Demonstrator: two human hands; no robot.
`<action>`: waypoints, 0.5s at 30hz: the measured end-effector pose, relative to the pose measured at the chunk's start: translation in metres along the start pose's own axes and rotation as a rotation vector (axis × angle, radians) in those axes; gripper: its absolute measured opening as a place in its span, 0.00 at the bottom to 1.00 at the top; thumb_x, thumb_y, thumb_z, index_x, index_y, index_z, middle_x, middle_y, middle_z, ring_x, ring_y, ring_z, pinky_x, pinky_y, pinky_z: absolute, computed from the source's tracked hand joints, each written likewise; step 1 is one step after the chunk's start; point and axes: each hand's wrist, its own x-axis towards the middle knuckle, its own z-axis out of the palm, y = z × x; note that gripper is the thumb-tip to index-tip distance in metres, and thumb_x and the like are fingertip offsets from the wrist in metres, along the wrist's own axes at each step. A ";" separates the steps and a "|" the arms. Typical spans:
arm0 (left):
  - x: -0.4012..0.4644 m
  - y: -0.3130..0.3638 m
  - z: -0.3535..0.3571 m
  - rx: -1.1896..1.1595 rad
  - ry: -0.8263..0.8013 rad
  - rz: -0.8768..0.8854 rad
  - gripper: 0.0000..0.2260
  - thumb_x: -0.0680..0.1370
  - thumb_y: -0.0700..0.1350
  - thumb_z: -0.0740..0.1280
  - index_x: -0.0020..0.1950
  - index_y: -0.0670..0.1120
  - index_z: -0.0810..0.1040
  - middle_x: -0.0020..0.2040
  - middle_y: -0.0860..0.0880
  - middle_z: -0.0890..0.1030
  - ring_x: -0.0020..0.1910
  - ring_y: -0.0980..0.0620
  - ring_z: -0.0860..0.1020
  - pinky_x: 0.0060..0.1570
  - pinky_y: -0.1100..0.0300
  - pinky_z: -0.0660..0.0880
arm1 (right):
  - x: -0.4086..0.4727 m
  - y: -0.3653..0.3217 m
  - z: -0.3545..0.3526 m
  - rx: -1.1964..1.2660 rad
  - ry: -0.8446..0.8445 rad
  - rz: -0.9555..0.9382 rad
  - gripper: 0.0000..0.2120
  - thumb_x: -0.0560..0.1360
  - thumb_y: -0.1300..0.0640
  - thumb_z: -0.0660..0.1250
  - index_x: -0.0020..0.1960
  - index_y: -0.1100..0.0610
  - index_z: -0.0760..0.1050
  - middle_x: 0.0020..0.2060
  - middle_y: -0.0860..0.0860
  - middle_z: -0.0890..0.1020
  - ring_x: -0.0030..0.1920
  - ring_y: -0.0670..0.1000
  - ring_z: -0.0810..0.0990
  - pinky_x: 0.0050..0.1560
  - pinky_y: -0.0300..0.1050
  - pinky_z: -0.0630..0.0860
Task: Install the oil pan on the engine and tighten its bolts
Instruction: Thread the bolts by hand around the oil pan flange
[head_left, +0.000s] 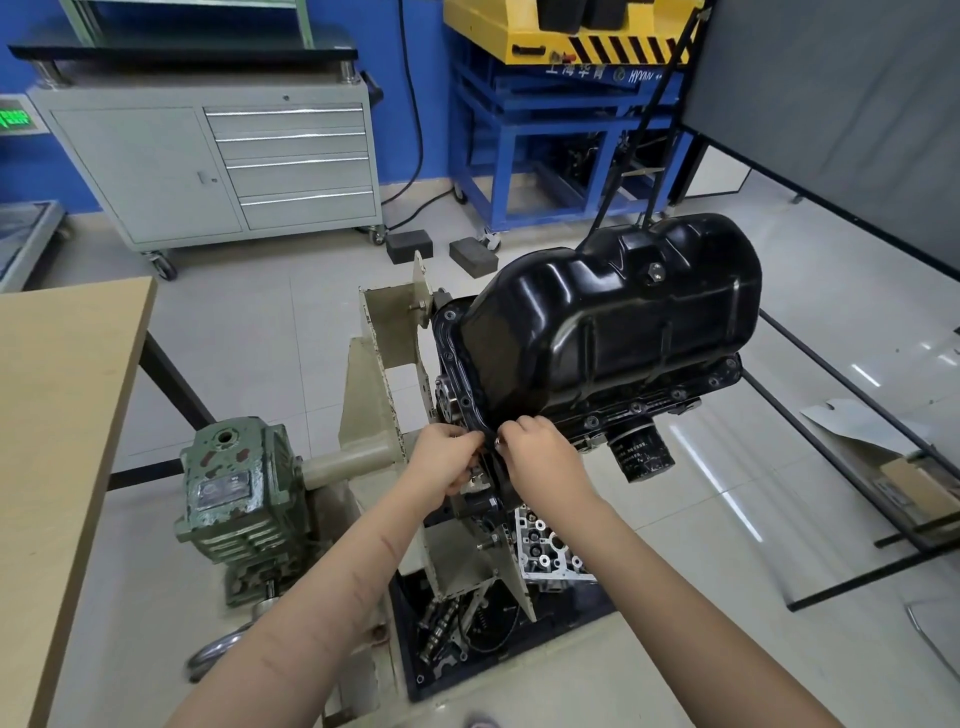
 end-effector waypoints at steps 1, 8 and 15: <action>0.000 0.000 0.000 0.002 -0.002 0.000 0.12 0.77 0.40 0.61 0.33 0.43 0.68 0.25 0.48 0.66 0.14 0.57 0.59 0.16 0.71 0.52 | 0.000 0.000 -0.001 -0.018 -0.009 -0.009 0.11 0.81 0.59 0.53 0.58 0.60 0.70 0.54 0.54 0.75 0.58 0.53 0.70 0.52 0.42 0.68; 0.000 -0.001 -0.001 -0.010 -0.011 -0.004 0.12 0.77 0.39 0.61 0.33 0.43 0.68 0.25 0.47 0.65 0.13 0.57 0.58 0.17 0.72 0.52 | -0.002 -0.013 -0.015 -0.179 0.158 -0.037 0.15 0.55 0.54 0.81 0.31 0.58 0.76 0.25 0.51 0.77 0.28 0.50 0.78 0.22 0.36 0.70; 0.000 0.000 -0.001 -0.003 -0.015 0.006 0.11 0.77 0.38 0.61 0.34 0.42 0.69 0.24 0.48 0.65 0.13 0.57 0.58 0.17 0.72 0.52 | -0.001 -0.016 -0.017 -0.233 0.206 -0.055 0.19 0.48 0.50 0.83 0.24 0.55 0.73 0.20 0.48 0.73 0.22 0.45 0.75 0.17 0.34 0.66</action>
